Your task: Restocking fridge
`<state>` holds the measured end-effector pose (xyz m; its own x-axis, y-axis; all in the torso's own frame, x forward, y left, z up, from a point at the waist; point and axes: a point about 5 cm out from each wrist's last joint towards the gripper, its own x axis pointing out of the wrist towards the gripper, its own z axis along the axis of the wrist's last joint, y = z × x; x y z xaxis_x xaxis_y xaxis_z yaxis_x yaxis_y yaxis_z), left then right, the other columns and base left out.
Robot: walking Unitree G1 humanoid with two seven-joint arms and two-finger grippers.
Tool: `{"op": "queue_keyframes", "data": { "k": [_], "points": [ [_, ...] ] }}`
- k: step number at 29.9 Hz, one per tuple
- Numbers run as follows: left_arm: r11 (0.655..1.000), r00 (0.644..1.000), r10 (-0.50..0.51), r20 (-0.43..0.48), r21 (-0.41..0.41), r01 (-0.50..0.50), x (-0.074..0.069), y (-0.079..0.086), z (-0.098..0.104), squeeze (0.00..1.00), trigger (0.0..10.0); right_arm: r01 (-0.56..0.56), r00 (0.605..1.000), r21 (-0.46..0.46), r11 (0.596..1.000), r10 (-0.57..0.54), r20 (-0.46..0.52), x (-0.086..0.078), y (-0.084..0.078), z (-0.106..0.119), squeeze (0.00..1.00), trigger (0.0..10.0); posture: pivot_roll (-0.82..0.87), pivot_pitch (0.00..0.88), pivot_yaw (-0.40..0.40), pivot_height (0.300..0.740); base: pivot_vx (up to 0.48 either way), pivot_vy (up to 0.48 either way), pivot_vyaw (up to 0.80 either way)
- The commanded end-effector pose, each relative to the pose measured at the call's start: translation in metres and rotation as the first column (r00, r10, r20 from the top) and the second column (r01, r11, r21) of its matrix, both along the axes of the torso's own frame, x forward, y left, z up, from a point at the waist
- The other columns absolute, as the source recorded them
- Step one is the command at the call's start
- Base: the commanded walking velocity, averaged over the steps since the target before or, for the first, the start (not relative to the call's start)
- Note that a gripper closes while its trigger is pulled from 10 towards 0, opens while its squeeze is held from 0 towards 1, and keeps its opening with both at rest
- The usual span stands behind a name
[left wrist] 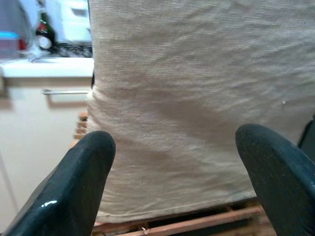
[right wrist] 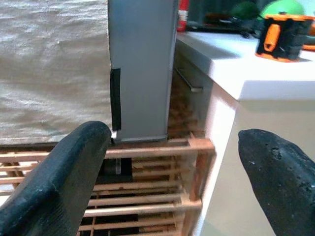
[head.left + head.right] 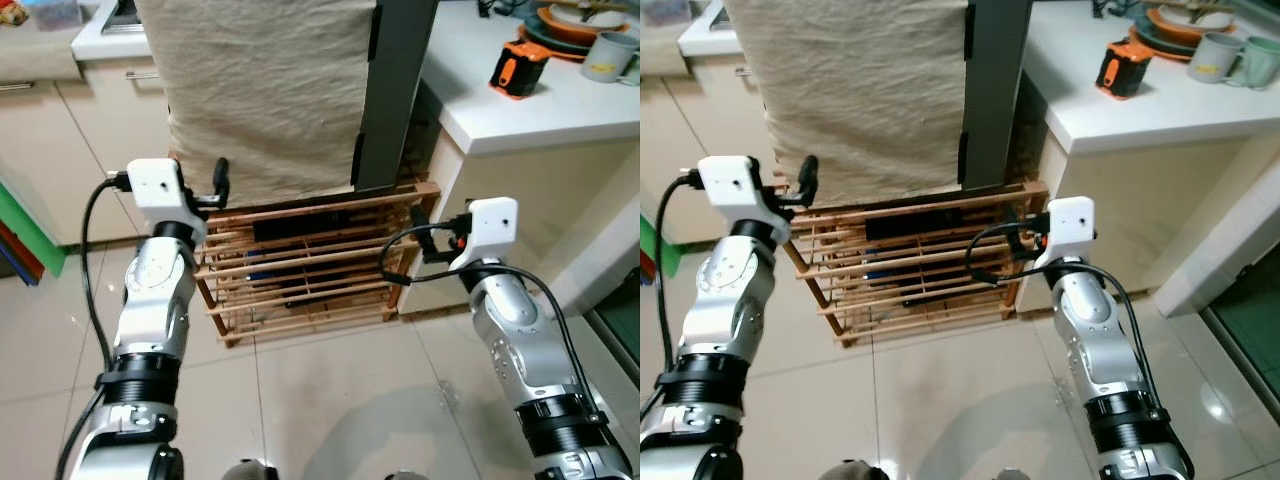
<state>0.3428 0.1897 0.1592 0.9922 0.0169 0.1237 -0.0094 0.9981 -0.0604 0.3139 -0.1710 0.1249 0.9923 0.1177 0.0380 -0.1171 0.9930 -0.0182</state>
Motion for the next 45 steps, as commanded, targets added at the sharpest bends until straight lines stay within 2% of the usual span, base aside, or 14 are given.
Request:
{"op": "queue_keyframes", "data": {
  "k": [1,6,14,16,17,21,24,27,29,32,36,40,45],
  "points": [
    [1.0,1.0,0.004,-0.011,0.001,-0.004,0.003,0.002,0.003,0.0,10.0,0.018,1.0,0.014,1.0,-0.018,-0.003,-0.003,-0.001,-0.004,0.0,10.0,-0.13,0.008,0.049,0.74,0.0,0.48,-0.76],
    [1.0,0.999,0.011,-0.032,0.014,-0.011,0.004,0.003,0.002,0.0,10.0,0.052,0.999,0.019,0.998,-0.052,-0.012,-0.007,-0.006,-0.009,0.0,10.0,-0.14,0.018,0.058,0.74,0.0,0.48,-0.76],
    [0.999,0.998,0.035,-0.052,0.021,-0.033,0.002,0.01,0.001,0.0,10.0,0.119,0.993,0.012,0.993,-0.119,-0.007,-0.022,-0.026,-0.013,0.0,10.0,-0.15,0.032,0.059,0.74,0.0,0.48,-0.76],
    [1.0,1.0,0.026,-0.016,-0.01,-0.026,0.0,0.012,0.005,0.0,10.0,0.133,0.991,0.009,0.991,-0.133,-0.01,-0.027,-0.033,-0.014,0.0,10.0,-0.15,0.034,0.053,0.74,0.0,0.48,-0.76],
    [0.999,1.0,-0.008,0.023,-0.046,0.009,-0.003,0.01,0.009,0.0,10.0,0.136,0.991,0.007,0.991,-0.136,-0.012,-0.028,-0.035,-0.015,0.0,10.0,-0.15,0.035,0.049,0.74,0.0,0.48,-0.76],
    [0.995,0.996,-0.056,0.074,-0.081,0.062,-0.01,0.007,0.014,0.0,10.0,0.135,0.991,0.003,0.991,-0.134,-0.016,-0.031,-0.038,-0.016,0.0,10.0,-0.15,0.035,0.038,0.74,0.0,0.475,-0.76],
    [0.996,0.998,-0.049,0.047,-0.067,0.053,-0.016,0.01,0.009,0.0,10.0,0.126,0.992,-0.003,0.992,-0.126,-0.026,-0.032,-0.038,-0.018,0.0,10.0,-0.14,0.035,0.031,0.74,0.0,0.45,-0.76],
    [0.997,0.999,-0.009,0.045,-0.079,0.012,-0.02,0.019,0.007,0.0,10.0,0.09,0.995,-0.002,0.996,-0.09,-0.036,-0.03,-0.035,-0.018,0.0,10.0,-0.12,0.039,0.007,0.74,0.0,0.455,-0.76],
    [0.994,0.998,-0.023,0.055,-0.105,0.029,-0.022,0.018,0.007,0.0,10.0,0.079,0.996,0.005,0.997,-0.079,-0.03,-0.029,-0.034,-0.017,0.0,10.0,-0.12,0.038,0.003,0.74,0.0,0.465,-0.76],
    [0.991,0.994,-0.069,0.086,-0.109,0.078,-0.027,0.013,0.011,0.0,10.0,0.085,0.996,0.015,0.996,-0.085,-0.006,-0.026,-0.033,-0.013,0.0,10.0,-0.09,0.029,0.009,0.74,0.0,0.476,-0.77],
    [0.991,0.994,-0.072,0.077,-0.105,0.08,-0.027,0.011,0.01,0.0,10.0,0.108,0.994,0.031,0.994,-0.108,0.002,-0.023,-0.036,-0.013,0.0,10.0,-0.08,0.005,0.039,0.74,0.0,0.477,-0.77],
    [0.977,0.977,-0.18,0.113,-0.093,0.19,-0.024,0.002,0.019,0.0,10.0,0.112,0.992,0.061,0.992,-0.115,0.044,-0.016,-0.024,-0.008,0.0,10.0,-0.09,0.0,0.075,0.74,0.0,0.478,-0.77],
    [0.964,0.964,-0.234,0.124,-0.096,0.247,-0.029,-0.007,0.024,0.0,10.0,0.093,0.994,0.088,0.992,-0.098,0.051,-0.018,-0.018,-0.008,0.0,10.0,-0.08,0.0,0.087,0.74,0.0,0.473,-0.77]
  ]
}}
